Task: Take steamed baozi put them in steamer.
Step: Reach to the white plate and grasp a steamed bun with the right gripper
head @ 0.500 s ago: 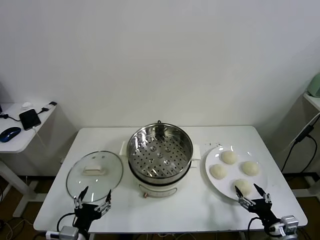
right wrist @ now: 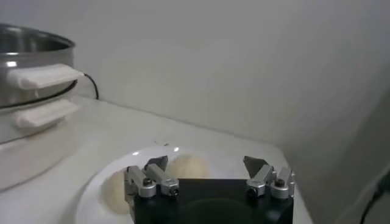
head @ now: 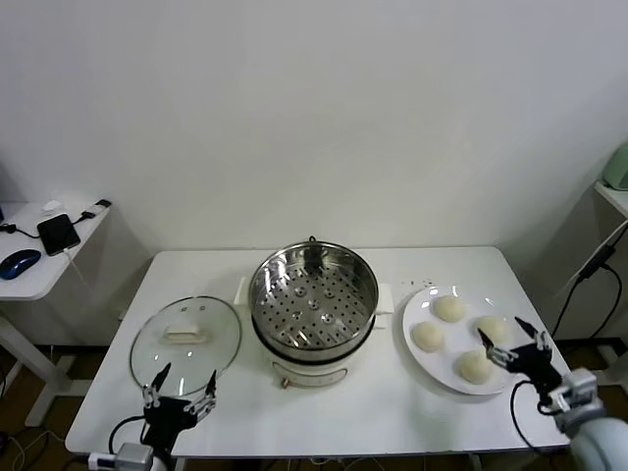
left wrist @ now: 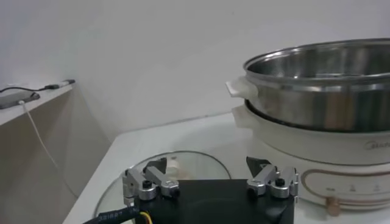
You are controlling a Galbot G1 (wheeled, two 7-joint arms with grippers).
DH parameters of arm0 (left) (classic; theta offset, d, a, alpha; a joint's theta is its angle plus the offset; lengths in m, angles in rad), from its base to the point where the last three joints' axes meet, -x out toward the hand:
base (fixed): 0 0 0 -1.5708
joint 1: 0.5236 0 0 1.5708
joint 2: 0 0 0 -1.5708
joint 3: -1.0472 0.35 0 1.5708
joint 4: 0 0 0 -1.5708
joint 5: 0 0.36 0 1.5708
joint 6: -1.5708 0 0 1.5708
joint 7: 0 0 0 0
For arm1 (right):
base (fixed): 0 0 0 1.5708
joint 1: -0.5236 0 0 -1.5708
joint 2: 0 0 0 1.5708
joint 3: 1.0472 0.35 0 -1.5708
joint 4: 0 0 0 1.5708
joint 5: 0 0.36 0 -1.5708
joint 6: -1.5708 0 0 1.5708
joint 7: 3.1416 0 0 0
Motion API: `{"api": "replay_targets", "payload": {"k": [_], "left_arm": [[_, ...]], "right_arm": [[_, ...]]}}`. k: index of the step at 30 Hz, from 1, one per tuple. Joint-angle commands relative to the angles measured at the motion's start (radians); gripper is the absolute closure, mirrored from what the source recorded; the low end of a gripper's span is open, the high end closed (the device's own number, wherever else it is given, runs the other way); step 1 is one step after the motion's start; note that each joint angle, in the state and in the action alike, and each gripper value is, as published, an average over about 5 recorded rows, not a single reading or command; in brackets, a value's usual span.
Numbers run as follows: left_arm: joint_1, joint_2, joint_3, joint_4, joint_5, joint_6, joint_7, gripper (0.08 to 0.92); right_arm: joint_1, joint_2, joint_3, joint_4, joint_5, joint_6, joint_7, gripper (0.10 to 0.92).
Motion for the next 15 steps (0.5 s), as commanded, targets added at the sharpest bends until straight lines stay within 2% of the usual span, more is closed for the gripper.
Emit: {"api": "replay_targets", "payload": {"k": [1, 4, 7, 10, 15], "left_arm": [[0.0, -0.005, 0.003, -0.015, 0.005, 0.001, 0.0, 0.177], [-0.003, -0.011, 0.004, -0.022, 0.006, 0.002, 0.001, 0.177], [-0.006, -0.013, 0.0, -0.02, 0.004, 0.001, 0.0, 0.177], [-0.009, -0.014, -0.005, -0.015, 0.003, 0.0, -0.002, 0.177], [-0.013, -0.016, -0.009, -0.009, 0.002, 0.0, -0.001, 0.177]], "right_arm": [[0.324, -0.209, -0.074, -0.144, -0.291, -0.046, -0.389, 0.203], [0.556, -0.264, -0.24, -0.243, -0.411, 0.0, -0.625, 0.203], [0.792, -0.259, -0.449, -0.33, -0.495, 0.039, -0.776, 0.203], [0.971, -0.204, -0.628, -0.402, -0.548, 0.078, -0.839, 0.203], [1.136, -0.031, -0.755, -0.587, -0.681, 0.247, -0.917, 0.203]]}}
